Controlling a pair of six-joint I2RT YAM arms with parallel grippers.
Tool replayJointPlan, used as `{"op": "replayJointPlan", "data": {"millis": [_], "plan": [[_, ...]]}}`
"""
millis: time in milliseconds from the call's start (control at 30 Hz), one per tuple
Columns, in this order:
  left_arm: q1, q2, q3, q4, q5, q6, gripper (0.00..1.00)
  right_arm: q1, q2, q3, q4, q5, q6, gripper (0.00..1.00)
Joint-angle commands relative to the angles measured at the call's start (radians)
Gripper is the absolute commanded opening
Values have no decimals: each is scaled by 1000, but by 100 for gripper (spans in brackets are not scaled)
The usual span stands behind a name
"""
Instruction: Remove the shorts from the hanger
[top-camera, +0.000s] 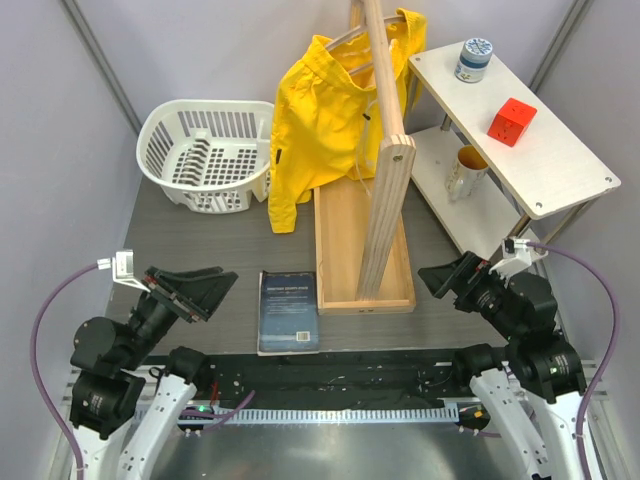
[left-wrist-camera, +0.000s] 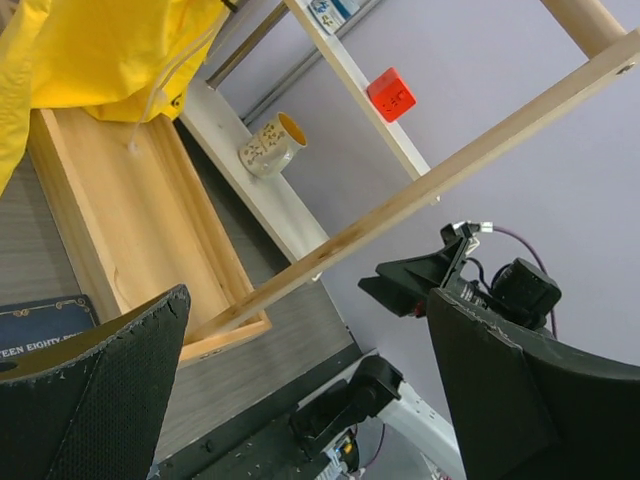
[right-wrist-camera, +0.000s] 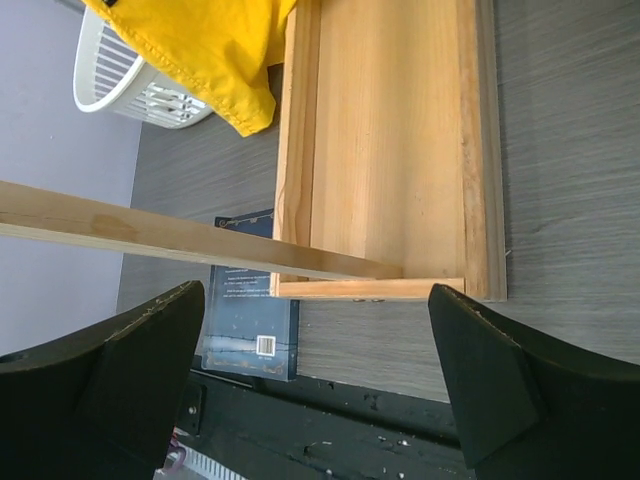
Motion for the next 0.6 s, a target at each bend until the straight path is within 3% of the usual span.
{"op": "replayJointPlan", "data": {"millis": [0,267,567], "plan": [[4,82,85,-32,43,35,100,-2,53,75,25,-91,-87,100],[3,326,264,-140,-61,207,100,-4,176,179,81,-157,-145,100],[3,612,417,35,-135,348,100,-2,409,285,139,-178,-187,100]]}}
